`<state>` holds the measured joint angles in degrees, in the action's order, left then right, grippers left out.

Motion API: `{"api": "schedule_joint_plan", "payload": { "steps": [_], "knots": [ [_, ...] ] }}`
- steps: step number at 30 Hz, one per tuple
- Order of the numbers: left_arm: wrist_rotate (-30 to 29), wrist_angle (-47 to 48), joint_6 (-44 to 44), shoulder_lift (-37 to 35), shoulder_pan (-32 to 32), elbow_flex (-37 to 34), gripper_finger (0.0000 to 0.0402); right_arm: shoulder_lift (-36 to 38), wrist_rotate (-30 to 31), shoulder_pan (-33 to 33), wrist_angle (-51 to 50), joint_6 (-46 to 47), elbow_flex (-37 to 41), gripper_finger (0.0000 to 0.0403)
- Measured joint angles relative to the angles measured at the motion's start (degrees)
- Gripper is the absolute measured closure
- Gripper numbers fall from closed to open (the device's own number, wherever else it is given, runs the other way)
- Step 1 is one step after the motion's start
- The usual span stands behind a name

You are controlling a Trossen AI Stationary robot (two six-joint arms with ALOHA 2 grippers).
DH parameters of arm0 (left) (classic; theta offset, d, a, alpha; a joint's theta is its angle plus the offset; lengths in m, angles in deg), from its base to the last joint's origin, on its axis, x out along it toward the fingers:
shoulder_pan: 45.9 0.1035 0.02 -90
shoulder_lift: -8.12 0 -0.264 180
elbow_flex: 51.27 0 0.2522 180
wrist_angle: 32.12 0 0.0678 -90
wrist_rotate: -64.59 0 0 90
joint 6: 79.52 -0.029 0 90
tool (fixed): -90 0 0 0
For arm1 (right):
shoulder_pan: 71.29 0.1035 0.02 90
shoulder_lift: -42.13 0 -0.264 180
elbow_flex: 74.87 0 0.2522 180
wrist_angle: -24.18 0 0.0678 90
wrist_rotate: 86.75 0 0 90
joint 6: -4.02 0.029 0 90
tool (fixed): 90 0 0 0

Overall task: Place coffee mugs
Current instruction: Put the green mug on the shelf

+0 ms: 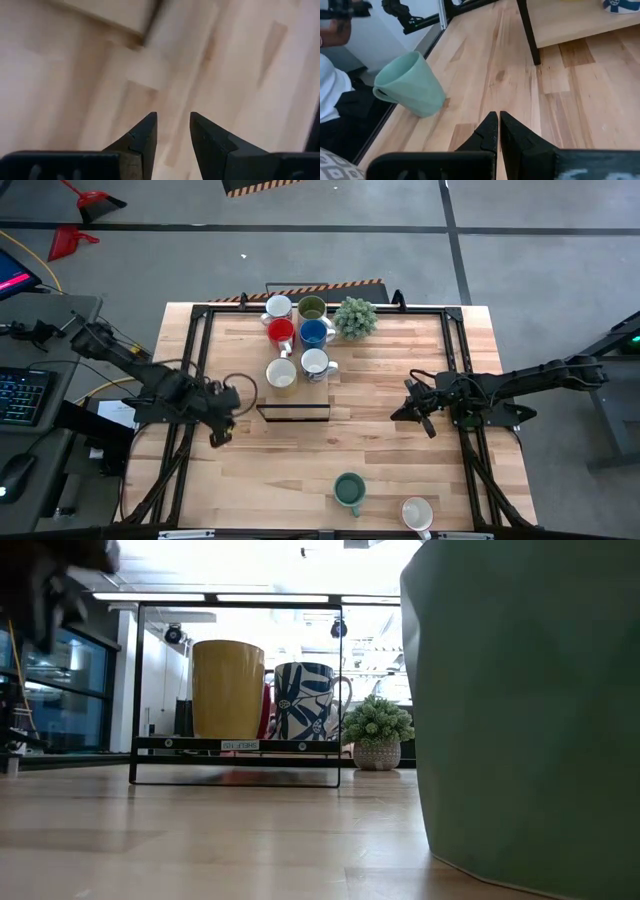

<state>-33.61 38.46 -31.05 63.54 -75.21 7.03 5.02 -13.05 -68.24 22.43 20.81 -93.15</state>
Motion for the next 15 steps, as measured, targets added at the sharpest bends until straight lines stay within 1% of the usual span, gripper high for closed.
{"api": "schedule_joint_plan", "payload": {
  "steps": [3,5,8,10,12,15],
  "knots": [
    [3.5,-10.3,0.2,0.2,-1.6,-6.6,0.0296,0.0,1.5,0.0,0.0,-0.3,0.0,0.0403],
    [4.3,-17.4,-0.9,0.7,-2.2,-10.2,0.0296,0.0,3.3,0.0,0.1,-0.3,0.0,0.0403],
    [5.0,-27.4,-3.5,1.3,-2.4,-13.5,0.0296,0.0,5.4,0.0,1.9,-0.3,0.0,0.0403],
    [5.0,-33.4,-7.5,1.4,-2.4,-14.7,0.0296,0.0,5.7,0.0,4.4,-1.5,0.0,0.0403],
    [5.0,-39.3,-13.5,1.4,-2.6,-16.0,0.0296,0.0,4.9,0.0,7.4,-4.6,0.0,0.0403],
    [6.5,-45.1,-22.3,1.2,-3.7,-18.1,0.0296,0.0,1.2,0.0,10.8,-7.7,0.0,0.0403]
  ]
}}
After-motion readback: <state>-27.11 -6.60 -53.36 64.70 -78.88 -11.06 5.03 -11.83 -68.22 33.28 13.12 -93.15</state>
